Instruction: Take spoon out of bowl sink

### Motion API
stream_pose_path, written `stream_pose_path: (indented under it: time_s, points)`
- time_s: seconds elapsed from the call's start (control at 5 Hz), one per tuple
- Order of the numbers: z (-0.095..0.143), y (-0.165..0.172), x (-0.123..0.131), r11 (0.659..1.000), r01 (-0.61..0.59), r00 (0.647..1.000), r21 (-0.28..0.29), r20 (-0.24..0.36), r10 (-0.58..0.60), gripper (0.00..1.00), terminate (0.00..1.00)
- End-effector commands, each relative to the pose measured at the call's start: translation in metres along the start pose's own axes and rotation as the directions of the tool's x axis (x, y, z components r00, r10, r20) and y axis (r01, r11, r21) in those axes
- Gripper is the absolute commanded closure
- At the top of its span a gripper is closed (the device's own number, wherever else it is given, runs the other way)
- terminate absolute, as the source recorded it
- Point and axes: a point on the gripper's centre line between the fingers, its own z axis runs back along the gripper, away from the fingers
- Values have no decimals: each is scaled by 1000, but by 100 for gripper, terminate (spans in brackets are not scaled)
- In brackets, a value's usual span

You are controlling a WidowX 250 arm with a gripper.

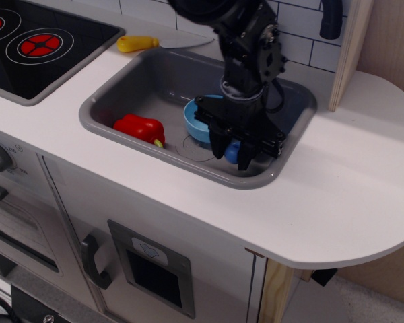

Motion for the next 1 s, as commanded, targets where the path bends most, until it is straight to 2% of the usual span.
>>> stream_pose_path:
  time_s: [0.0, 0.2, 0.6, 0.8]
  points:
    - [-4, -6, 1, 1000, -18, 999, 5, -36, 18, 100, 0]
    - [-4, -7, 1, 1000, -22, 996, 20, -80, 24, 0, 0]
    - [-1, -7, 0, 1000, -21, 991, 18, -131, 23, 0, 0]
    - [13, -4, 2, 999, -40, 992, -14, -122, 38, 0, 0]
